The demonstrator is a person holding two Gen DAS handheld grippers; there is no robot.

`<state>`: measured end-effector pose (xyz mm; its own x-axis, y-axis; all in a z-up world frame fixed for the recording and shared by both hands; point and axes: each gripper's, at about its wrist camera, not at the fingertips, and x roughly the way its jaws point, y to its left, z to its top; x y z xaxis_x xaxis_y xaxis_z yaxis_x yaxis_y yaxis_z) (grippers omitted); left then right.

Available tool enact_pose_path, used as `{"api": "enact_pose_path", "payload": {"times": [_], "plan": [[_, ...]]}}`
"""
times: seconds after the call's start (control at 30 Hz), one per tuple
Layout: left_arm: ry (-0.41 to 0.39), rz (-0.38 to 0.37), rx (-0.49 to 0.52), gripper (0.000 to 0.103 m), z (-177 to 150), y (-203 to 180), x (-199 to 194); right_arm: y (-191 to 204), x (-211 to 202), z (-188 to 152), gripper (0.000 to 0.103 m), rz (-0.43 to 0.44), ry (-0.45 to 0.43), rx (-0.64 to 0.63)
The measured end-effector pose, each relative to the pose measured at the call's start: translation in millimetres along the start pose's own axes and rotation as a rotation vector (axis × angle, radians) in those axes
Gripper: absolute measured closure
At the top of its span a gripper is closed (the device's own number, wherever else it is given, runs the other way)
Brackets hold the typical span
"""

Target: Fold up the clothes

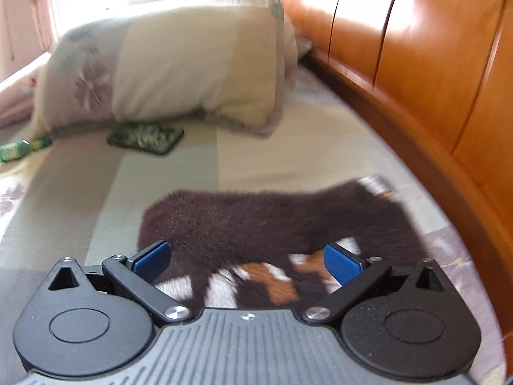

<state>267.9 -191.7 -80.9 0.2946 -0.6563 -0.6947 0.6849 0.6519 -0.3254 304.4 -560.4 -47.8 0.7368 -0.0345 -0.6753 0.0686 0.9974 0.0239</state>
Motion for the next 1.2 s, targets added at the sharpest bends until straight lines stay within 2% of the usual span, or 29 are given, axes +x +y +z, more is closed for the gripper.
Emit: {"api": "enact_pose_path", "payload": {"times": [0.03,0.13,0.27,0.4,0.47,0.63,0.7,0.8,0.93,1.13,1.2], "plan": [[-0.001,0.006,0.015,0.001,-1,-2,0,-11,-9,-6,0.000,-0.010,-0.011,0.007],[0.000,0.049,0.085,0.001,-6,-10,3,-47,-9,-28,0.000,-0.095,0.050,0.050],[0.003,0.118,0.211,0.001,-12,-29,6,-44,-44,-37,0.000,-0.108,-0.032,0.063],[-0.023,0.132,0.272,0.001,-16,-45,3,-23,-74,-54,0.000,-0.009,-0.081,0.049],[-0.036,0.127,0.283,0.001,-18,-52,1,-17,-79,-72,0.000,-0.004,-0.065,0.054],[-0.106,0.166,0.294,0.001,-24,-62,-8,-9,-88,-119,0.000,-0.030,-0.006,0.102],[-0.114,0.172,0.291,0.001,-26,-65,-11,2,-102,-132,0.000,-0.049,-0.026,0.071],[-0.108,0.165,0.268,0.001,-29,-68,-11,14,-121,-142,0.000,0.018,-0.106,0.093],[-0.128,0.151,0.197,0.001,-31,-69,-14,5,-125,-137,0.000,0.005,-0.159,0.111],[-0.100,0.104,0.116,0.001,-29,-64,-13,-9,-131,-129,0.000,-0.021,-0.236,0.137],[-0.102,0.112,0.100,0.001,-29,-65,-11,-16,-126,-127,0.000,-0.031,-0.236,0.159]]}}
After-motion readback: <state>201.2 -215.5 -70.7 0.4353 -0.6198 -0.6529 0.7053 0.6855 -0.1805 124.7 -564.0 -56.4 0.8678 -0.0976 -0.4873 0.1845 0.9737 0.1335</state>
